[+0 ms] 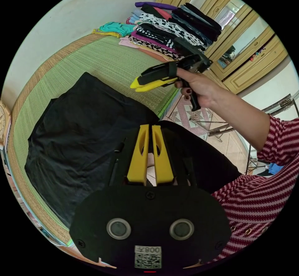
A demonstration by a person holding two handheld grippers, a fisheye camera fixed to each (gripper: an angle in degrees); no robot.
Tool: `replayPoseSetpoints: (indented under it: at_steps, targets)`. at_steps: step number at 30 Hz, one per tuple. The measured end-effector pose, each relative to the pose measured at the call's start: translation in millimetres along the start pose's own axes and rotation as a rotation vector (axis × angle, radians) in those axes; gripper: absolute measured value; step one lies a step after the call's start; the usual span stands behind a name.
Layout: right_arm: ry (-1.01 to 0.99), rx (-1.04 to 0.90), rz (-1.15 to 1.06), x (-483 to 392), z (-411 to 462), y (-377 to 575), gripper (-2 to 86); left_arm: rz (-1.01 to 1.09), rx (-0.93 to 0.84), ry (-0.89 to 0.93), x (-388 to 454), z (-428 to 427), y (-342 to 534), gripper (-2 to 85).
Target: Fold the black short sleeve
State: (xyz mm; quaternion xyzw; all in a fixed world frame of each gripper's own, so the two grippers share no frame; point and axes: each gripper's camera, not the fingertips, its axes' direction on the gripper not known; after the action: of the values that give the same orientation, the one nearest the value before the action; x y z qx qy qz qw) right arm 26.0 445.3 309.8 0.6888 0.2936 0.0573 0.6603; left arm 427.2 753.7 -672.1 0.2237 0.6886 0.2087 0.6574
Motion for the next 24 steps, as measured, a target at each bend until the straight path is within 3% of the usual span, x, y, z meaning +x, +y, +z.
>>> replayPoseSetpoints:
  at_steps: [24]
  targets:
    - [-0.075, -0.088, 0.029, 60.7, 165.9, -193.8, 7.5, -0.091, 0.099, 0.178, -29.8, -3.6, -31.1, 1.3]
